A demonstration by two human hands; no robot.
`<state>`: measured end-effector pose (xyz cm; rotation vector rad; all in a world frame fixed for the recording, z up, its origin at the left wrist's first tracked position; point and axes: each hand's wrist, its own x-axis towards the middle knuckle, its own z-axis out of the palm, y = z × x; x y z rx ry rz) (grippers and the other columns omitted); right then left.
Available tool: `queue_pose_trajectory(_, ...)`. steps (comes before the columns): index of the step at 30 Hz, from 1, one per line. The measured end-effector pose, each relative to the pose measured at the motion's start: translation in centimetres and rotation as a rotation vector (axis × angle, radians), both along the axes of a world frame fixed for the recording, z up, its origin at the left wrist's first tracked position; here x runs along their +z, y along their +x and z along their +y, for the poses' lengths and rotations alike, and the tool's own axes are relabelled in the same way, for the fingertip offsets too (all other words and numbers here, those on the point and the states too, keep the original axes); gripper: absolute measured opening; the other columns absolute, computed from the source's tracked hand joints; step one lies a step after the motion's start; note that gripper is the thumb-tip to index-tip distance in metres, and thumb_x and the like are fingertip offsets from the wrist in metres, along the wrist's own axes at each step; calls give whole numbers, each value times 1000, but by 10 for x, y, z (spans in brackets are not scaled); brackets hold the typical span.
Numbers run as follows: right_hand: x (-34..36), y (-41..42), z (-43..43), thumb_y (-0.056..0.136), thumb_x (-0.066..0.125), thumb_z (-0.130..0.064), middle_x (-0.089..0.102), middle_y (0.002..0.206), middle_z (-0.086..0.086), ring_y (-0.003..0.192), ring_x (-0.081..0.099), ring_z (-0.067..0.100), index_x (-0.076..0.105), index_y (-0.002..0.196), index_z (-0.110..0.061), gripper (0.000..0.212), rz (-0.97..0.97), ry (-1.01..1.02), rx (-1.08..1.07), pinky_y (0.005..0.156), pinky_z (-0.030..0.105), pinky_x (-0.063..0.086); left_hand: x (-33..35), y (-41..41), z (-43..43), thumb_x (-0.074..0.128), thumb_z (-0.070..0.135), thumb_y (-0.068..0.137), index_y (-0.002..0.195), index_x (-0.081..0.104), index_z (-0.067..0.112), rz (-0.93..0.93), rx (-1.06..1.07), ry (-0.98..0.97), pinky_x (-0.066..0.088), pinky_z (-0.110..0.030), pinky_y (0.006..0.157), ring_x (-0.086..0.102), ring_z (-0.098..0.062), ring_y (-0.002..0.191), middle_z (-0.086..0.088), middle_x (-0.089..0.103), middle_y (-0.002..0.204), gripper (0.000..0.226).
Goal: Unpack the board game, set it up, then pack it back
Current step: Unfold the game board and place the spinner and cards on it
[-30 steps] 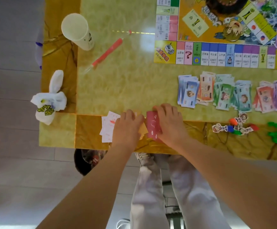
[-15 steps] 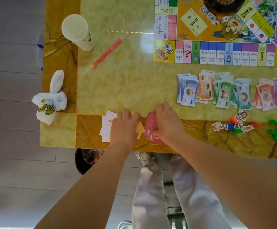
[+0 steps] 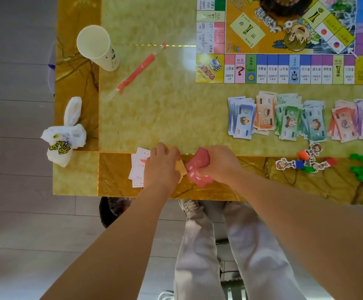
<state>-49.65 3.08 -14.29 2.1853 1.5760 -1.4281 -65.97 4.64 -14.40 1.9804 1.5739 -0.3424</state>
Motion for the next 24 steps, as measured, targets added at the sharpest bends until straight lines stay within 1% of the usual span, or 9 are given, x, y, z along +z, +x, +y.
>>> queue_pose_trajectory(4,12,18,9,71,83,-23,66,99,1,93,62,17,67,110,-13,44,178,-23,-299,83,32,54,5,9,9,52,15,94,112,62,18,-228,329,-48,43,-31,78,51,-21,95,-6,49,113,21)
queue_pose_trajectory(7,17,28,15,70,85,-21,69,103,3,95,65,19,66,109,-13,43,288,-54,-445,87,36,55,17,24,14,55,22,93,117,63,21,-493,459,-156,45,-30,82,53,-14,93,0,54,110,26)
queue_pose_trajectory(9,22,33,19,67,87,-23,70,104,5,95,67,21,66,110,-11,49,336,-80,-445,87,39,56,27,38,18,57,34,83,117,63,21,-612,485,-285,43,-20,79,55,-9,95,5,59,109,37)
queue_pose_trajectory(11,27,38,22,67,87,-24,69,100,4,95,66,22,65,107,-10,48,352,-76,-426,86,39,56,32,50,23,55,36,73,102,66,20,-626,433,-360,46,-18,70,59,-8,81,5,64,91,34)
queue_pose_trajectory(13,33,47,26,68,86,-19,67,93,0,92,65,19,62,98,-17,38,352,-61,-406,83,33,56,33,60,29,57,34,73,89,66,16,-618,404,-371,54,-37,69,64,-22,75,-4,65,78,26)
queue_pose_trajectory(15,37,56,28,69,86,-16,67,94,-2,93,65,18,61,100,-19,40,392,-76,-421,82,31,56,34,64,34,58,36,74,86,65,15,-606,408,-370,53,-45,69,63,-29,72,-9,64,76,25)
queue_pose_trajectory(18,41,74,30,75,81,-14,64,106,6,93,66,21,53,117,-11,50,497,-91,-608,77,34,58,39,78,41,58,37,75,89,65,15,-605,480,-370,52,-41,68,62,-28,73,-8,66,78,26)
queue_pose_trajectory(21,41,91,35,82,74,-13,63,111,12,97,65,25,53,118,-10,41,440,-33,-629,87,41,56,44,98,46,61,20,90,101,64,6,-620,533,-437,56,-40,72,66,-31,80,-17,68,91,17)
queue_pose_trajectory(24,46,115,38,80,77,-17,65,102,5,95,63,22,55,110,-13,37,450,-19,-591,79,30,55,46,125,52,53,6,94,101,62,2,-611,522,-501,47,-24,54,58,-12,60,-8,61,75,12)
